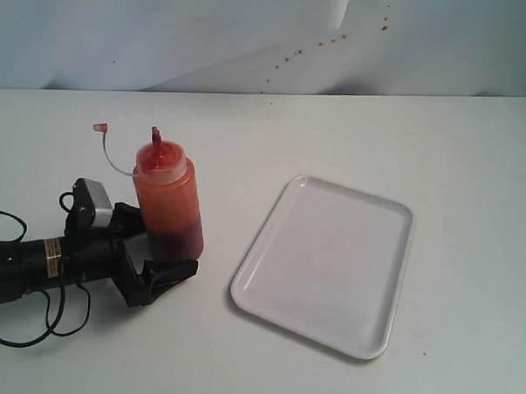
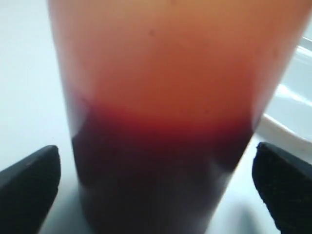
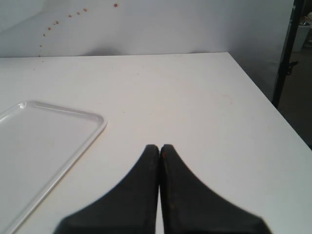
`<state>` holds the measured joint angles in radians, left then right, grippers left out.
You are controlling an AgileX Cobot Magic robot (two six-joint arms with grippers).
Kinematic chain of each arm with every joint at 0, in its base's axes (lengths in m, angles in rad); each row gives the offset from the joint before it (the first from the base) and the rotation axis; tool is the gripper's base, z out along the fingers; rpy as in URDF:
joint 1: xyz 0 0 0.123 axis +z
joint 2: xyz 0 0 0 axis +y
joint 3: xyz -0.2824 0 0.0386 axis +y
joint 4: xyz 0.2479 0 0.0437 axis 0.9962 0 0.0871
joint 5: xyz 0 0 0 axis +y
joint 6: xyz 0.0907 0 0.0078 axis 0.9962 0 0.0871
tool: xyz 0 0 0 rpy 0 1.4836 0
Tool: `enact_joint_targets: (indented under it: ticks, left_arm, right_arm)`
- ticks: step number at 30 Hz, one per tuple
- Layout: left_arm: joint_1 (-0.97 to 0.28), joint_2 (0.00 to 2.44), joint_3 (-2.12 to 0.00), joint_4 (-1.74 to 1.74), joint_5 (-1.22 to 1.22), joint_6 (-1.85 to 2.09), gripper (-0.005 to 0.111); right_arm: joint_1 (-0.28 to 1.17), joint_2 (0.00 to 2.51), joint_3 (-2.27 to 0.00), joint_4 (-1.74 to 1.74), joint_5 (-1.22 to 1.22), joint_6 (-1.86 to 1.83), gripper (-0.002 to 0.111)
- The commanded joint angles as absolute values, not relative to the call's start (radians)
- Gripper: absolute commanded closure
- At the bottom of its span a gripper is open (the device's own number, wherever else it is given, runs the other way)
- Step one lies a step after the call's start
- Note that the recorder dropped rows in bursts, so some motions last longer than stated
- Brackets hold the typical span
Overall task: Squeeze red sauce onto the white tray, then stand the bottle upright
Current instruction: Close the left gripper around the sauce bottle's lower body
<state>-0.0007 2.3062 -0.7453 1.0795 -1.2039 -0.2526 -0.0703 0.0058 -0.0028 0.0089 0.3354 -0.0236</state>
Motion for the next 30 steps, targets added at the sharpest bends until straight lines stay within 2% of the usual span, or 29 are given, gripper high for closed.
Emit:
enact_joint_targets:
  ticks: [1, 8, 30]
  left_arm:
    - [-0.023, 2.309, -0.775, 1.071, -1.221, -0.253, 0.003]
    - [-0.069, 2.309, -0.795, 1.008, -1.221, -0.255, 0.003]
    - [-0.069, 2.309, -0.796, 0.974, -1.221, -0.255, 0.003]
  right_arm:
    - [-0.068, 0.000, 0.000, 0.009, 0.335, -0.026, 0.108]
    - [-0.068, 0.000, 0.000, 0.009, 0.335, -0.026, 0.108]
    - [-0.068, 0.000, 0.000, 0.009, 0.335, -0.026, 0.108]
